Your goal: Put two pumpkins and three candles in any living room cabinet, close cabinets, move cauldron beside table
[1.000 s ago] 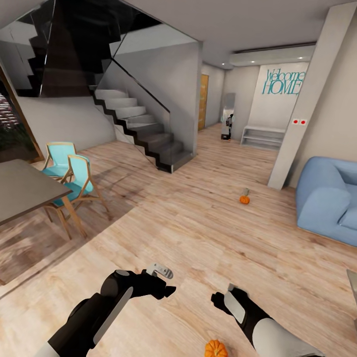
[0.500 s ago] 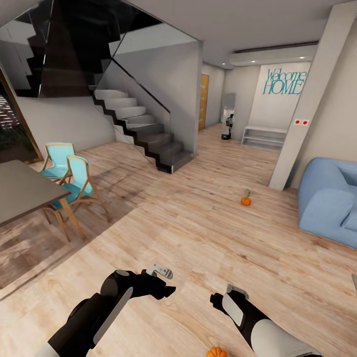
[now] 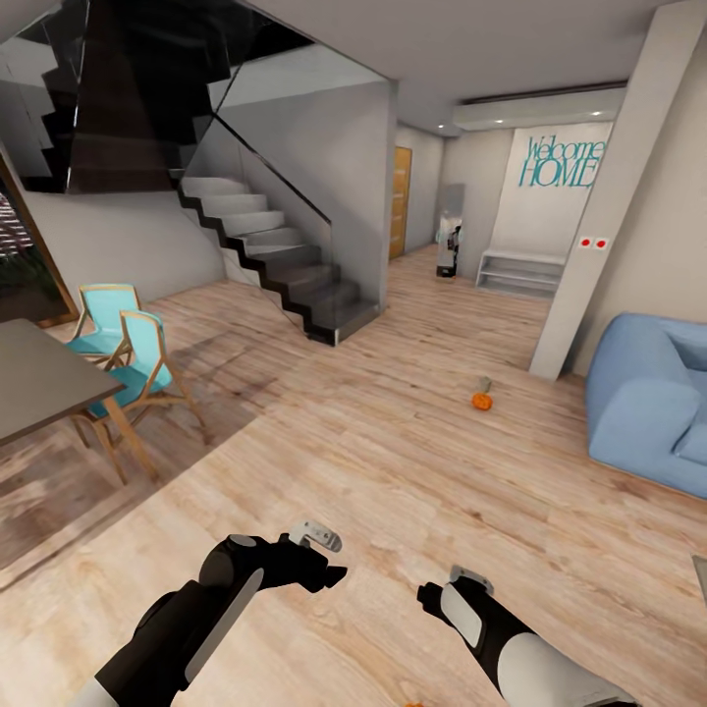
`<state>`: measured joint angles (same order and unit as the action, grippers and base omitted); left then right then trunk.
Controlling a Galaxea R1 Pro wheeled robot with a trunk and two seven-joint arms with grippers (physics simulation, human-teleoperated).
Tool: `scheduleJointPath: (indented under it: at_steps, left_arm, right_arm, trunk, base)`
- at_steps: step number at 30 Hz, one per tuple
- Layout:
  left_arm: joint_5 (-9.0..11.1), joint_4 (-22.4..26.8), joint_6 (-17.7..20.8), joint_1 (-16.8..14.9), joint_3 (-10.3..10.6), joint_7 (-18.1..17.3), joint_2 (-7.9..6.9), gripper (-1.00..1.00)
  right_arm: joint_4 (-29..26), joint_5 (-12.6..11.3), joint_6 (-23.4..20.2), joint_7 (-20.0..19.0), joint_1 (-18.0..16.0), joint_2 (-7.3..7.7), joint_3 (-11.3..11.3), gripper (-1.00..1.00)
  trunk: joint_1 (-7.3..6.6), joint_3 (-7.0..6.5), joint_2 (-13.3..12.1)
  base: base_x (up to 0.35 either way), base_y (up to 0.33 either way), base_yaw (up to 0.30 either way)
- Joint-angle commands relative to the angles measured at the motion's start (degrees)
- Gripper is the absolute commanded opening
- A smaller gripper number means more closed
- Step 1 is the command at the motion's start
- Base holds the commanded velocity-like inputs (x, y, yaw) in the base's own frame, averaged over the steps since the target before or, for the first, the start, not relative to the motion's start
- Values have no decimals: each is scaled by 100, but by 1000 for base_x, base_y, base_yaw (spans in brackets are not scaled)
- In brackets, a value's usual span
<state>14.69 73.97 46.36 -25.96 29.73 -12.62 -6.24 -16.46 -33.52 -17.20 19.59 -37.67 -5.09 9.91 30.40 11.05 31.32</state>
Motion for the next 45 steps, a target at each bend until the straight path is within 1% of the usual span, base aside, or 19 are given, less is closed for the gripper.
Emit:
scheduleJointPath:
  at_steps: [1, 7, 13, 15, 17, 20, 30, 32, 36, 38, 39, 41, 42, 45]
  left_arm:
    - [-3, 7, 22, -6, 6, -12, -5, 100]
    - [11, 37, 22, -5, -7, 16, -8, 100]
    - [15, 57, 22, -5, -16, 22, -9, 100]
    - [16, 62, 22, -5, -17, 23, -9, 100]
    - [16, 61, 22, -5, -19, 23, -9, 100]
    - [17, 48, 24, -5, -25, 23, -9, 100]
    - [25, 64, 88, -5, -37, 8, -15, 100]
    - [25, 66, 99, -5, -42, 11, -13, 100]
    - [37, 79, 150, -5, -67, 12, -16, 100]
    - [39, 95, 184, -5, -76, 13, -17, 100]
    - [40, 123, 214, -5, -84, 15, -14, 100]
    - [46, 179, 248, -5, -93, 18, -15, 100]
    - [53, 279, 299, -5, -98, 20, -16, 100]
    - [70, 590, 505, -3, -118, 22, -43, 100]
  right_arm:
    - [-13, -40, -31, 41, -3, 3, 51, 100]
    - [-14, -33, -42, 31, -3, 18, 66, 100]
    - [-8, -32, -65, 8, -3, 1, 88, 100]
    - [-7, -32, -86, -8, -3, -2, 201, 100]
    - [-7, -32, -97, -17, -3, -3, 323, 100]
    - [-7, -33, -104, -23, -3, -1, 438, 100]
    - [-7, -39, -100, -40, -3, -5, 500, 100]
    - [-7, -38, -100, -46, -3, -7, 548, 100]
    - [-7, -40, -88, -68, -3, 11, 751, 100]
    - [-7, -40, -86, -148, -3, 18, 777, 100]
    - [-5, -37, -84, -286, -2, 29, 792, 100]
    - [-2, -35, -80, -445, -2, 37, 802, 100]
    - [-1, -34, -79, -569, -1, 46, 808, 100]
    - [1, -33, -75, -701, 1, 55, 815, 100]
  trunk:
    - [4, 10, 10]
    - [4, 10, 10]
    - [4, 10, 10]
    - [4, 10, 10]
    - [47, 46, 90]
    - [113, 100, 210]
    - [333, 280, 611]
    - [377, 316, 691]
    - [465, 387, 852]
    - [509, 423, 932]
    - [531, 441, 972]
    - [575, 477, 1052]
    - [597, 495, 1092]
    - [662, 549, 1213]
  base:
    - [94, -42, 0]
    - [35, -16, 0]
    - [4, -2, 0]
    - [1, 0, 0]
    - [0, 0, 0]
    - [0, 0, 0]
    - [0, 0, 0]
    - [0, 0, 0]
    - [0, 0, 0]
    - [0, 0, 0]
    - [0, 0, 0]
    - [0, 0, 0]
    - [0, 0, 0]
    - [0, 0, 0]
